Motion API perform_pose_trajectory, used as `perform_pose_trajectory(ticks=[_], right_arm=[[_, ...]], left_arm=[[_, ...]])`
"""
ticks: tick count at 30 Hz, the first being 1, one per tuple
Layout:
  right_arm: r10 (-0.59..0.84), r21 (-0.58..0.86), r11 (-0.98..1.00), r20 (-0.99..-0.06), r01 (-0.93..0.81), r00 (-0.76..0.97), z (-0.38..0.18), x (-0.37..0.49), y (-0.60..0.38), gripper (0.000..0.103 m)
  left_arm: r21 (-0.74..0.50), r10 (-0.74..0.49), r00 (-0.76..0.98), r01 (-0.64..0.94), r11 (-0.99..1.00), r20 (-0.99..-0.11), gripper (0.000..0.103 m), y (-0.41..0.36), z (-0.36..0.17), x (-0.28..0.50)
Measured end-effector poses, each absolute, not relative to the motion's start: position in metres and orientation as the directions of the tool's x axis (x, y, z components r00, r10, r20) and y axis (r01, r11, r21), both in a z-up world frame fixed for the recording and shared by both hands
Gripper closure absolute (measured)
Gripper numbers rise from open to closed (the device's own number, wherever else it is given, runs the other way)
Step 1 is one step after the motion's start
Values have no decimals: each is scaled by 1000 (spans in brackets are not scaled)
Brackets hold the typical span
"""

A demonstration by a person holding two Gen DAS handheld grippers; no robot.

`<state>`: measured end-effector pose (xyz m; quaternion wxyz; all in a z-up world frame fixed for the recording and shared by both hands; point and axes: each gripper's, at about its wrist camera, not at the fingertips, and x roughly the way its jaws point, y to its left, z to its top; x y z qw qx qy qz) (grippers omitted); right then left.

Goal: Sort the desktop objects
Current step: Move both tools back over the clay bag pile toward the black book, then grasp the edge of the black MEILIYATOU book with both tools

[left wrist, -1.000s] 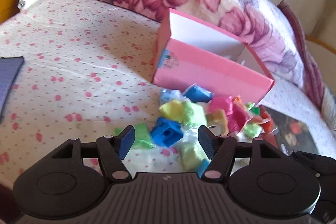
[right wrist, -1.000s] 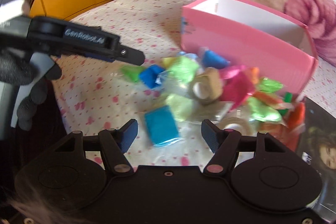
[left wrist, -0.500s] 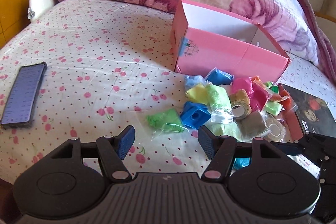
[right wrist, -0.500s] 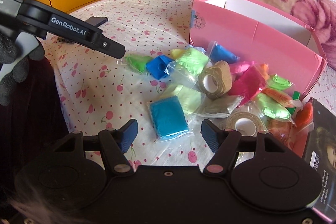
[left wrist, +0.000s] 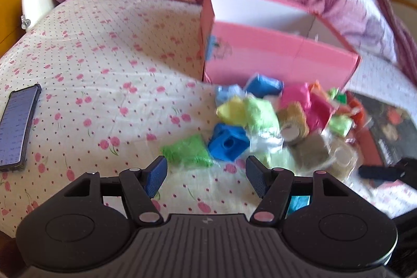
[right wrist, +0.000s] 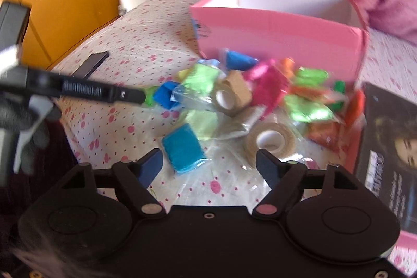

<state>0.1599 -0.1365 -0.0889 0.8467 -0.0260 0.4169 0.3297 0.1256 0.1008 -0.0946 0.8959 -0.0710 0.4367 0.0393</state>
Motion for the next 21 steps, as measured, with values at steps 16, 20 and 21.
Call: perform_pose_trajectory(ticks=[16,20,21], right_arm=[[413,200,889,-736,-411,537,-57,139,-178,11],[379,180,909,-734,-376,564,-49,136,-194,9],[367,173,915,-734,-365,571,-48,136,-199,8]], left_arm=[[-73,-32,655,-36,997,-755,37,54,-57,105],[-69,-42,667,-14,997,-744,37,44,-48,102],[-67,-44,670,-9,998,-741,37,41,-46,101]])
